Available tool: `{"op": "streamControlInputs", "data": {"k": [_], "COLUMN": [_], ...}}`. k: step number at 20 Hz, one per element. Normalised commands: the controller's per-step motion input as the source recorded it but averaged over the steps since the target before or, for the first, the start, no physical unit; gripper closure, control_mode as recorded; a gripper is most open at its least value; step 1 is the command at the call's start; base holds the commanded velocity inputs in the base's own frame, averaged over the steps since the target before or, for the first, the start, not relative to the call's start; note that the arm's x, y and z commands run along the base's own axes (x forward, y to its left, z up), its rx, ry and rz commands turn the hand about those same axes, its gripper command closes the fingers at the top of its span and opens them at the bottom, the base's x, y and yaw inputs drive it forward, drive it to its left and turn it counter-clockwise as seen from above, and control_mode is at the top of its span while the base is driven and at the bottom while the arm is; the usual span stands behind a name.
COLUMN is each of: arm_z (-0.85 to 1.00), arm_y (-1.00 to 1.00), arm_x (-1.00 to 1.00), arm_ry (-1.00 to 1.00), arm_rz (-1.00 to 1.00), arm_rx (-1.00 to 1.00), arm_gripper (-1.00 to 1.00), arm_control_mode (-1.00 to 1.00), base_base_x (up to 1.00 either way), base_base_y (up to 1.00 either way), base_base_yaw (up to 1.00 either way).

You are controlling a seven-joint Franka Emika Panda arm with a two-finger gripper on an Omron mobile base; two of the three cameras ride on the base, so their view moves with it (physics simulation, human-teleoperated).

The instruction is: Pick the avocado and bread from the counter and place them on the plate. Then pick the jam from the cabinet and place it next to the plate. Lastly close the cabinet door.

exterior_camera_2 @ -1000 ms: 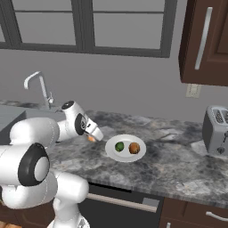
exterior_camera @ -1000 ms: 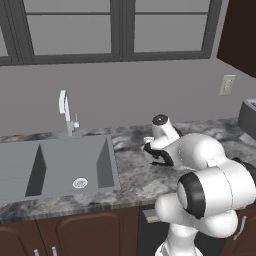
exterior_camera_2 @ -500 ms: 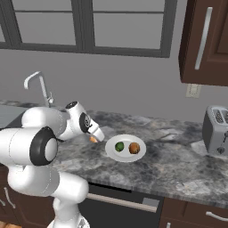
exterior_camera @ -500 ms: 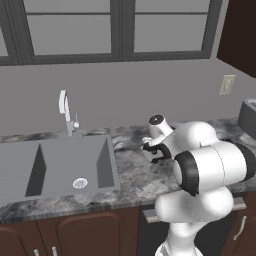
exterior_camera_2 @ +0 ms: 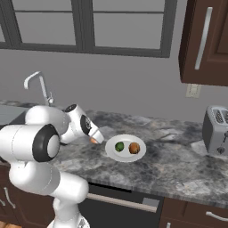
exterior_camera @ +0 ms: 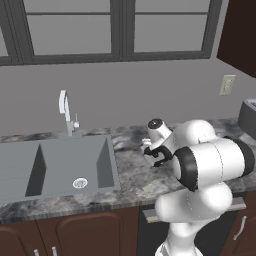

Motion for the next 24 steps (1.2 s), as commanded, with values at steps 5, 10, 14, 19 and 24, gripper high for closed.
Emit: {"op": "streamControlInputs", "data": {"k": [5, 10, 14, 19, 24], "arm_z": [-0.06, 0.0, -0.01, -0.02, 0.0], "arm_y": [-0.1, 0.0, 0.0, -0.01, 0.0], "arm_x": [0.04, 0.03, 0.0, 0.02, 0.04], "arm_ry": [-0.09, -0.13, 0.0, 0.07, 0.12], "arm_rz": [0.0, -0.02, -0.07, -0.06, -0.07], "arm_rx": [0.0, 0.0, 0.0, 0.0, 0.0], "arm_gripper": [1.0, 1.0, -1.0, -1.0, -1.0], "arm_control_mode": [-1.0, -1.0, -1.0, -1.0, -1.0], "base_base_x": [0.0, 0.0, 0.0, 0.0, 0.0], "base_base_y": [0.0, 0.0, 0.0, 0.0, 0.0], "base_base_yaw": [0.0, 0.0, 0.0, 0.0, 0.0]}}
